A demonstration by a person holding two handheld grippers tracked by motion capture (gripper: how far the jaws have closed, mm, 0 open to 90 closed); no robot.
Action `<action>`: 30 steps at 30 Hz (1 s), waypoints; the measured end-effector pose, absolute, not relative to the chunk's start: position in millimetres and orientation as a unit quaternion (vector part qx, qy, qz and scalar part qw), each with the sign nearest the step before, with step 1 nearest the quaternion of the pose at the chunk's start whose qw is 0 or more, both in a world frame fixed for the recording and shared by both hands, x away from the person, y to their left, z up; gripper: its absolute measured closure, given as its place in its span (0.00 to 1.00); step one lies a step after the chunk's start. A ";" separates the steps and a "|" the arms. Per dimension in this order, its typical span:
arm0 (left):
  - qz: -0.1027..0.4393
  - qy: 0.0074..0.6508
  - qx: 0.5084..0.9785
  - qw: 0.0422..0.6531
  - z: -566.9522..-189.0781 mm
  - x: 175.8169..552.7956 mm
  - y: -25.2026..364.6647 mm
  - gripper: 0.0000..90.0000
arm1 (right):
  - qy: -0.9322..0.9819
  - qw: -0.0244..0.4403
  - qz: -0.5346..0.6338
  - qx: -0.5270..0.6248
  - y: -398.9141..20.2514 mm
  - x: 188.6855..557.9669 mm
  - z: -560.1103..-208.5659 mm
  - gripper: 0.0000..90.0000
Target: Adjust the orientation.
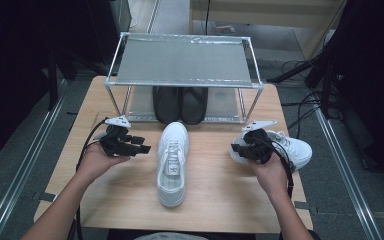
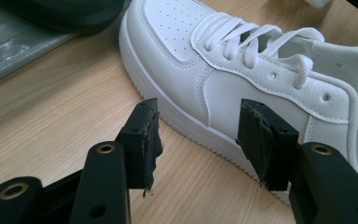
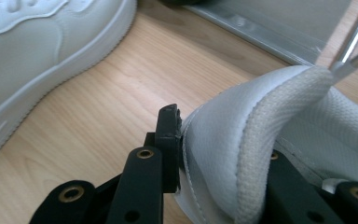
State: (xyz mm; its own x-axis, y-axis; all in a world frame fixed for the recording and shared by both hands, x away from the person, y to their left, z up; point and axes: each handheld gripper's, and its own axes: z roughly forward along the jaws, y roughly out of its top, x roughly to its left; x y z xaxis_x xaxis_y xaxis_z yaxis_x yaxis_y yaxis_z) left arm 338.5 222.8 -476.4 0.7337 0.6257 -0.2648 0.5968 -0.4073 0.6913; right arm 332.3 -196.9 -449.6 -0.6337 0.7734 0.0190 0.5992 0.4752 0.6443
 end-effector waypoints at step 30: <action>0.014 0.360 0.843 0.400 -476.5 345.7 216.1 0.53 | 0.904 0.046 0.305 0.294 -104.6 280.9 -468.4 0.84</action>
